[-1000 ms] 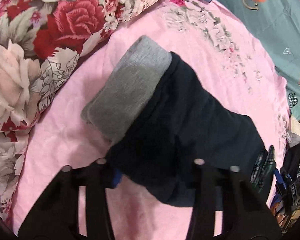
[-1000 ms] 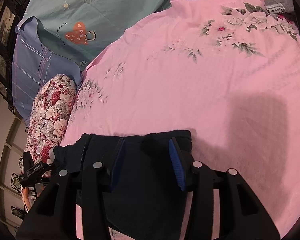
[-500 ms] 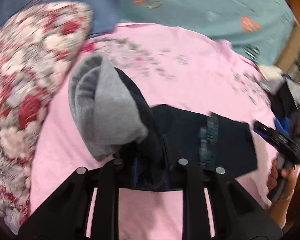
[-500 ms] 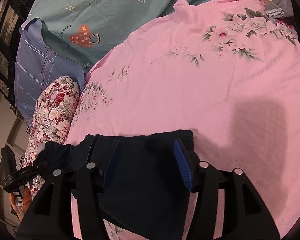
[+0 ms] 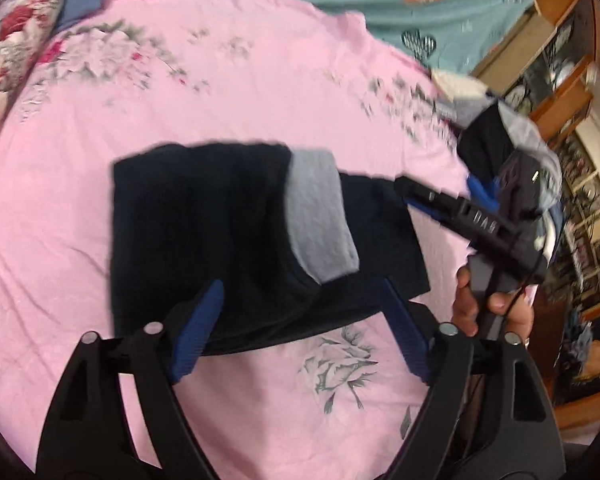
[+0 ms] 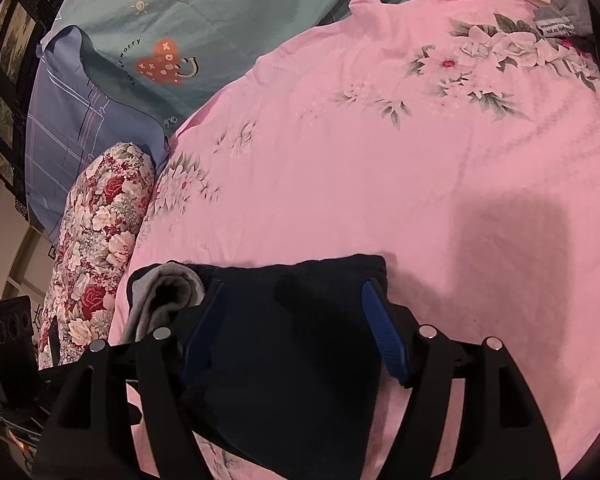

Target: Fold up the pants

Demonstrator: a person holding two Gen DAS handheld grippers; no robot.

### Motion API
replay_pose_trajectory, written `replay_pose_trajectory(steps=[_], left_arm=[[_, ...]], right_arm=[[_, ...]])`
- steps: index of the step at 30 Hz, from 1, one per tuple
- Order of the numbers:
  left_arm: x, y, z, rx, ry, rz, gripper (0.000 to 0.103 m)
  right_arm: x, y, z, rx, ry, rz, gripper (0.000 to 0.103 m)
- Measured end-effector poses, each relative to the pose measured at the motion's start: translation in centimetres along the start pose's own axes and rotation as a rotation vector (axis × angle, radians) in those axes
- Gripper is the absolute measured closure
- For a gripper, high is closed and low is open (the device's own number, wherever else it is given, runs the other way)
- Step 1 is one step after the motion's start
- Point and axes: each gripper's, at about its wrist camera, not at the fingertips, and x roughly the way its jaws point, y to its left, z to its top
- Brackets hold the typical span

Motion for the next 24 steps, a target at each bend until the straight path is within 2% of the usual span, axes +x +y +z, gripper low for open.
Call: replay_pose_trajectory(steps=[3, 5, 8, 10, 12, 18, 20, 24], left_arm=[[-2.9, 2.5, 0.7, -0.047, -0.117, 0.037, 0.009], [-3.5, 4.8, 1.1, -0.099, -0.156, 0.123, 0.008], [-2.7, 7.6, 1.1, -0.134, -0.196, 0.267, 0.008], [-1.8, 8.8, 1.0, -0.139, -0.188, 0.307, 0.008], [0.1, 9.7, 1.1, -0.136, -0.153, 0.31, 0.008], [3.9, 11.3, -0.7, -0.176, -0.123, 0.277, 0.008], [3.8, 11.2, -0.6, -0.188, -0.138, 0.256, 0.008], [3.9, 10.9, -0.7, -0.172, -0.141, 0.284, 0.006]], right_arm=[[0.2, 0.5, -0.2, -0.015, 0.003, 0.013, 0.025], [0.4, 1.1, -0.3, -0.043, -0.002, 0.001, 0.024], [0.5, 1.4, -0.5, -0.046, -0.007, 0.015, 0.024], [0.7, 1.9, -0.5, -0.04, 0.006, 0.07, 0.022], [0.7, 3.0, -0.8, -0.068, 0.015, 0.114, 0.014], [0.9, 6.6, -2.4, -0.07, 0.102, 0.238, 0.013], [1.5, 7.6, -3.0, -0.056, 0.133, 0.251, 0.013], [3.8, 9.3, -4.0, -0.021, 0.224, 0.243, 0.013]])
